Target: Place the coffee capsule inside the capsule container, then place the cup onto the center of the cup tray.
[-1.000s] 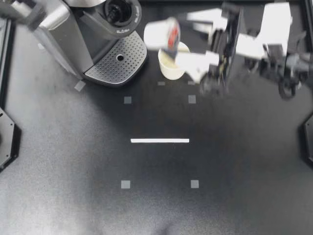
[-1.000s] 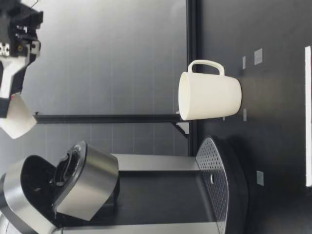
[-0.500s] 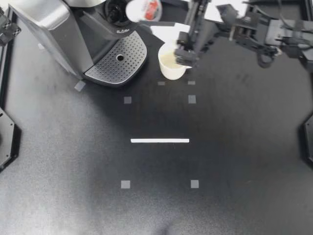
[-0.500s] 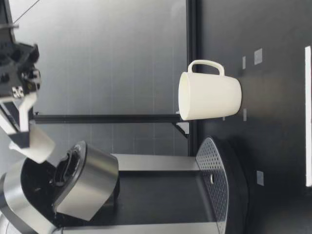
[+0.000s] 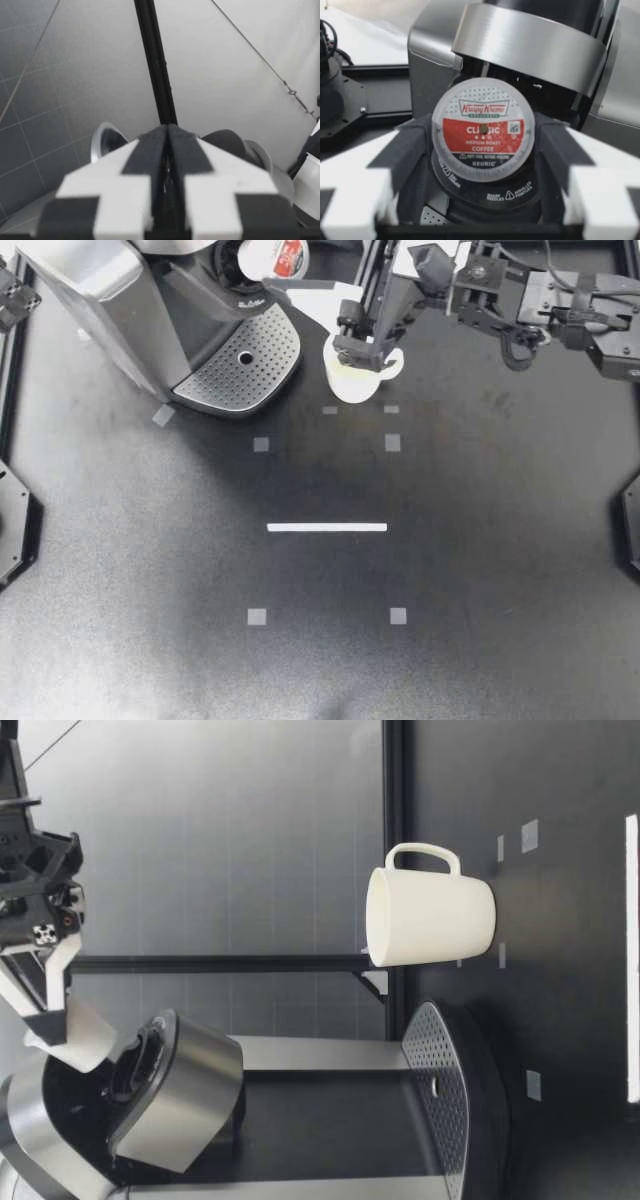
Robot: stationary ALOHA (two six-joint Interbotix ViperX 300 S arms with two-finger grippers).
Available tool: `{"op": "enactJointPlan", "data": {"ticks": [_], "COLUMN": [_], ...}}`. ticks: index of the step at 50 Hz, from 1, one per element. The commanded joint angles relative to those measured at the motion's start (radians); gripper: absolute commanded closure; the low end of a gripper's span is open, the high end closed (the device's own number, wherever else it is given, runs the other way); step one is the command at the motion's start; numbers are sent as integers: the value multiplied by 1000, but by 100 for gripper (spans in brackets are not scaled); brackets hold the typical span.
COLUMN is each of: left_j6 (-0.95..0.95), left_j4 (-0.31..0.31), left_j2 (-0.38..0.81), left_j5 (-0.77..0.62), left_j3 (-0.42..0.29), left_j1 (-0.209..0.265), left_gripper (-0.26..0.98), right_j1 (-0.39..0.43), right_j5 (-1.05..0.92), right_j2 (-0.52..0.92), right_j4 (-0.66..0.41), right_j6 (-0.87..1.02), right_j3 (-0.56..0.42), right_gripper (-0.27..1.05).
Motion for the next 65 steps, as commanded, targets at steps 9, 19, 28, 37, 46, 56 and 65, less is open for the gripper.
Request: {"op": "enactJointPlan", "data": {"ticks": [9, 19, 28, 37, 46, 56, 65], "left_j6": [0, 0, 0, -2, -2, -2, -2], "left_j4": [5, 6, 6, 5, 5, 6, 5], "left_j2": [2, 2, 2, 2, 2, 2, 2], "left_j5": [14, 14, 14, 14, 14, 14, 14], "left_j3": [-3, -3, -3, -2, -2, 2, 5], "left_j1": [3, 5, 3, 3, 5, 3, 5], "left_gripper": [61, 61, 61, 61, 61, 61, 61], "right_j1": [-12, -14, -14, -14, -15, -26, -26], "right_j5": [-3, -3, -3, 3, 20, 15, -5], "right_j2": [11, 23, 34, 57, 72, 83, 94], "right_j4": [-3, -9, -15, -23, -29, -31, -32], "right_j6": [0, 2, 0, 0, 2, 2, -23], "right_j3": [-43, -51, -57, -71, -89, -103, -106], "right_gripper": [22, 22, 22, 22, 22, 17, -1]}}
